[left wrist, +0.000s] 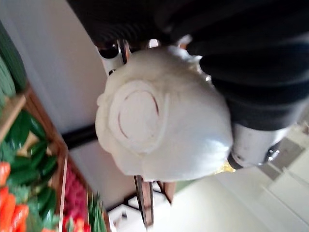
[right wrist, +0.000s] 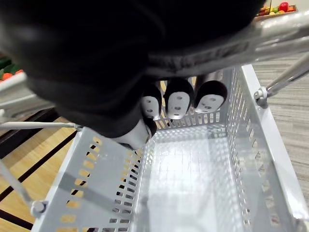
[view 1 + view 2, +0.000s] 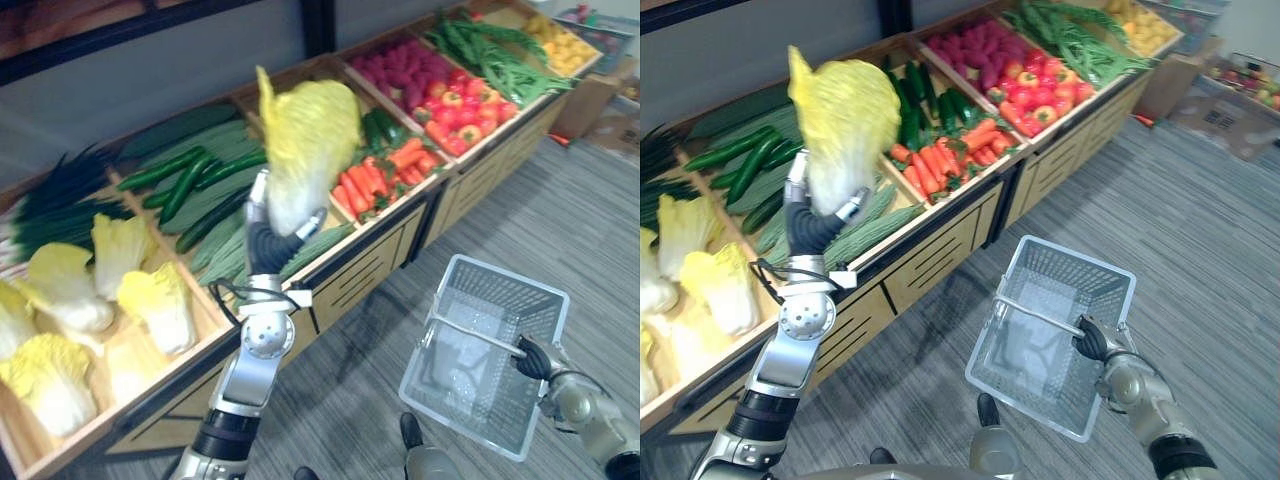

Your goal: Pick vegetable in the basket

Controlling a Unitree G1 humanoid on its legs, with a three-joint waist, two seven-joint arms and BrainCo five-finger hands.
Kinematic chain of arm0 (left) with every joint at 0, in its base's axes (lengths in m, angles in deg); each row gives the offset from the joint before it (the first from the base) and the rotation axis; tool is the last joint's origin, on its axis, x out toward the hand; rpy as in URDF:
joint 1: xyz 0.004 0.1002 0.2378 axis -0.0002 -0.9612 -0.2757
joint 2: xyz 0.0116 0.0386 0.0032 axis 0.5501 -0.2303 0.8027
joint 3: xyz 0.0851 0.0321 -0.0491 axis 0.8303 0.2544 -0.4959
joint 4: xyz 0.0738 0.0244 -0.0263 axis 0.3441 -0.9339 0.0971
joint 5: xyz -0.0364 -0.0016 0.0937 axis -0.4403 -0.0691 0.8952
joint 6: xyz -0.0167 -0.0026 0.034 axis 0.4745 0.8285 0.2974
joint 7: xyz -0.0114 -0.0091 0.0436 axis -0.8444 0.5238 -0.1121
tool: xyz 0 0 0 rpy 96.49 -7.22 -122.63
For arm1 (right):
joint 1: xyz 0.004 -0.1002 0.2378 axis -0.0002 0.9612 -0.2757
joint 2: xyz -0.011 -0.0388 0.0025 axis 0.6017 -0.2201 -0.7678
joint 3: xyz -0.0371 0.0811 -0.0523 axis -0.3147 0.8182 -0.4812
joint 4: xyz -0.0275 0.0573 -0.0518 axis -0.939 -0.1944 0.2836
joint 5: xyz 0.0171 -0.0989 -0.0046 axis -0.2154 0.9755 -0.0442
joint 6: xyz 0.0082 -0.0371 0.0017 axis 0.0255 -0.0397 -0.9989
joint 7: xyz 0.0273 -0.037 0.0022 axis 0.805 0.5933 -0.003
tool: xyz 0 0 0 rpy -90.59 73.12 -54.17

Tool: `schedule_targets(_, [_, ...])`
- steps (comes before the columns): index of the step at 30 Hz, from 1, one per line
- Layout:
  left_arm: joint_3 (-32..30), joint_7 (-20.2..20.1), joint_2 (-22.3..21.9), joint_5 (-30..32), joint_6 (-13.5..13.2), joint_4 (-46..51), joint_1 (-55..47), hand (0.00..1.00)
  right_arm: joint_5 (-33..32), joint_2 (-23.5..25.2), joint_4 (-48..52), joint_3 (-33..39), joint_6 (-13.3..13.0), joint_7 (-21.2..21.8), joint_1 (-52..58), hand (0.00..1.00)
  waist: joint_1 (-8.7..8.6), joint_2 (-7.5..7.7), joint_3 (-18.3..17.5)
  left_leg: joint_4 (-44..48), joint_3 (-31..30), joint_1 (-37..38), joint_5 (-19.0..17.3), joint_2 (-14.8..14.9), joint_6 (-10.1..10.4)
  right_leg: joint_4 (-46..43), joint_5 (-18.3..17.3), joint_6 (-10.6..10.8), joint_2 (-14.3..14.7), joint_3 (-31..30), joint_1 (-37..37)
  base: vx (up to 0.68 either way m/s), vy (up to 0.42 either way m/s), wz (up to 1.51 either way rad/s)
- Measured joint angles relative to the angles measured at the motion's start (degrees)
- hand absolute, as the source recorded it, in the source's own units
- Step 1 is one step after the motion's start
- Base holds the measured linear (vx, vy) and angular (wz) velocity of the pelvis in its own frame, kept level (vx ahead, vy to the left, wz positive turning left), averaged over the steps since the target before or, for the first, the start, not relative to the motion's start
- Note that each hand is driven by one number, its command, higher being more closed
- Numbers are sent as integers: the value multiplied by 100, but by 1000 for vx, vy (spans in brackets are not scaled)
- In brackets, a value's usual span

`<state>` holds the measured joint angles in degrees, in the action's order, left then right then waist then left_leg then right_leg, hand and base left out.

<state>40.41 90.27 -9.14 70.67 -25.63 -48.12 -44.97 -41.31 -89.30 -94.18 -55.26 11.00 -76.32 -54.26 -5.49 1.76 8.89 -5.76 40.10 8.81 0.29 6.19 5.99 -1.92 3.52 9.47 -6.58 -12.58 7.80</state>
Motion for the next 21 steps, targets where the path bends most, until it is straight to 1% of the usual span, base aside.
schedule_targets(1, [97, -85, 59, -23, -6, -27, -26, 100, -2, -46, 23, -49, -17, 48, -47, 100, -10, 0, 0, -2, 86, 54, -17, 12, 24, -1, 19, 2, 32, -82, -1, -9, -43, -74])
schedule_targets(3, [551, -369, 271, -43, -125, -174, -34, 100, -30, -271, 275, -323, -40, 145, -134, 100, -41, -6, -8, -5, 467, 245, -76, 58, 101, -3, 80, -8, 139, -396, 2, -33, -40, -75])
schedule_targets(4, [674, -448, 322, -86, -154, -175, -34, 100, -54, -318, 376, -378, -41, 179, -132, 100, -50, -10, -10, -6, 533, 257, -87, 70, 116, -5, 91, -12, 172, -457, 3, -59, -60, -65])
schedule_targets(6, [1182, -782, 414, -407, -301, -171, -31, 100, -232, -512, 694, -484, -88, 366, -86, 100, -50, -81, -113, -4, 889, 381, -192, 126, 239, -16, 109, -7, 321, -681, 29, -58, -66, -62])
schedule_targets(7, [1311, -843, 437, -478, -331, -159, -29, 100, -257, -588, 754, -516, -89, 387, -85, 100, -51, -118, -156, 0, 976, 416, -224, 144, 244, -22, 109, -7, 352, -716, 38, -16, -60, -58])
schedule_targets(8, [1556, -1003, 506, -600, -415, -109, -24, 100, -310, -798, 906, -615, -92, 477, -85, 100, -53, -182, -245, 77, 1168, 450, -290, 204, 274, -28, 108, -7, 417, -816, 56, 23, -56, -54])
schedule_targets(9, [1752, -1200, 601, -821, -482, 1, -13, 100, -328, -934, 1057, -670, -104, 488, -86, 100, -50, -218, -306, 329, 1335, 441, -401, 325, 344, -53, 108, -7, 477, -893, 81, 42, -61, -52])
schedule_targets(12, [2161, -1494, 806, -1188, -629, 167, 133, 100, -441, -1039, 1181, -712, -153, 491, -145, 100, -44, -263, -352, 852, 1595, 442, -626, 609, 465, -120, 108, -7, 603, -1002, 89, 53, -79, -38])
schedule_targets(14, [2616, -1877, 1048, -1559, -736, 220, 445, 100, -540, -1107, 1176, -938, -154, 539, -393, 100, -48, -300, -378, 1258, 1741, 446, -807, 842, 522, -193, 108, -7, 713, -1048, 100, -2, -56, -30])
schedule_targets(16, [3061, -2188, 1284, -1782, -825, 351, 627, 100, -553, -1112, 1127, -1076, -153, 586, -660, 100, -56, -353, -411, 1509, 1835, 445, -937, 969, 553, -215, 109, -8, 771, -1124, 103, -15, -23, -24])
schedule_targets(19, [3590, -2619, 1528, -2049, -929, 497, 776, 100, -716, -1119, 1026, -1107, -144, 594, -926, 100, -55, -429, -460, 1727, 1927, 435, -1076, 1060, 602, -229, 109, -7, 796, -1192, 125, -28, 24, -16])
schedule_targets(20, [3726, -2772, 1615, -2083, -1001, 516, 795, 100, -764, -1119, 1012, -1121, -143, 594, -1010, 100, -55, -442, -468, 1831, 1966, 437, -1132, 1109, 599, -235, 109, -8, 819, -1230, 126, -24, 30, -13])
schedule_targets(21, [3813, -2829, 1665, -2136, -1012, 516, 820, 100, -768, -1119, 1003, -1126, -144, 593, -1046, 100, -48, -445, -470, 1882, 1994, 438, -1160, 1133, 608, -240, 109, -8, 831, -1251, 132, -25, 32, -15])
